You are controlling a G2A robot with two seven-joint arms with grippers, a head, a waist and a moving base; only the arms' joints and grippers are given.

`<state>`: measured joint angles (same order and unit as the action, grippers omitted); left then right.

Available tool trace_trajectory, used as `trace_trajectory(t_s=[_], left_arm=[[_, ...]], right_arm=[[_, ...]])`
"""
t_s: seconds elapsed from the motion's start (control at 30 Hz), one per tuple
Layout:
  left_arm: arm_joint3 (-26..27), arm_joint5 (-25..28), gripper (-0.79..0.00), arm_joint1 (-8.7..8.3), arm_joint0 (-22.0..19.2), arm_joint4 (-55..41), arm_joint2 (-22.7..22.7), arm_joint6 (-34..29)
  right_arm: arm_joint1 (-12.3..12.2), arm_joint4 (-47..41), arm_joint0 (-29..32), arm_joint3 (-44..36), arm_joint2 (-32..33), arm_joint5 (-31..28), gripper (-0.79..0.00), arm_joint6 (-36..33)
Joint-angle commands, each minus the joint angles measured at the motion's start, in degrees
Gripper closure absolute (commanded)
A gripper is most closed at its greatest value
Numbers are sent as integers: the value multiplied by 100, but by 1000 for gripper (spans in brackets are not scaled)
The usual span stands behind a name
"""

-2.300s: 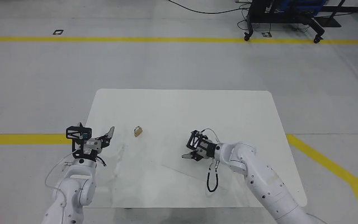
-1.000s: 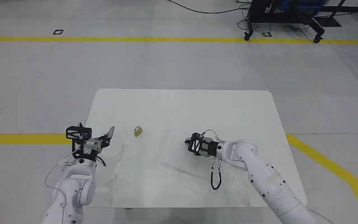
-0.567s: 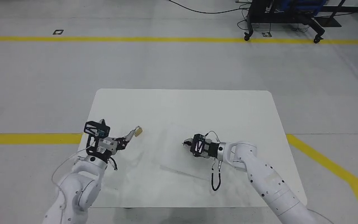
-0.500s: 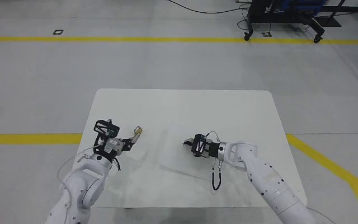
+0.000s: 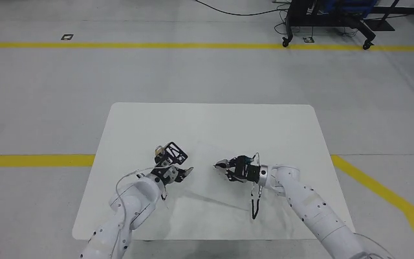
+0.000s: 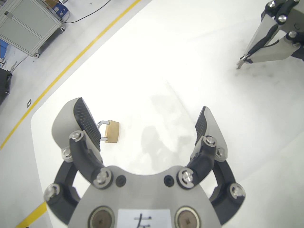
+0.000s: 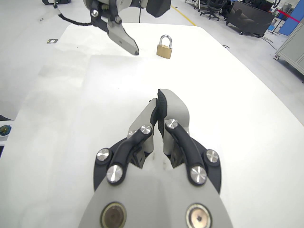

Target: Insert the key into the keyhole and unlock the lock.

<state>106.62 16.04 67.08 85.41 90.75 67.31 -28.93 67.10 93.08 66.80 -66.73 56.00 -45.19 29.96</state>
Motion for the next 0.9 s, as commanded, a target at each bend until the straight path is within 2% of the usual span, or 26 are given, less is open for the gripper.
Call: trace_trajectory(t_s=[0.0, 0.23, 0.4, 0.57, 0.7, 0.87], left_arm=[[-142, -14, -785, 21, -107, 101, -152, -47], [-753, -250, -785, 119, -493, 516, -610, -254], [-896, -420, -785, 167, -597, 330, -639, -128], [-408, -510, -785, 134, -414, -261, -159, 208], [360, -253, -785, 50, 90, -1052, 541, 509], [360, -253, -785, 50, 90, -1052, 541, 509]], right_arm=[[9, 2, -34, 77, -35, 32, 0, 58], [27, -96, -157, 315, -89, 64, 0, 181], [-7, -147, -126, 231, -40, -45, 0, 447], [-134, -69, 58, -127, 168, -354, 0, 834], [-229, 17, 222, -376, 356, -476, 0, 885], [-229, 17, 222, -376, 356, -476, 0, 885]])
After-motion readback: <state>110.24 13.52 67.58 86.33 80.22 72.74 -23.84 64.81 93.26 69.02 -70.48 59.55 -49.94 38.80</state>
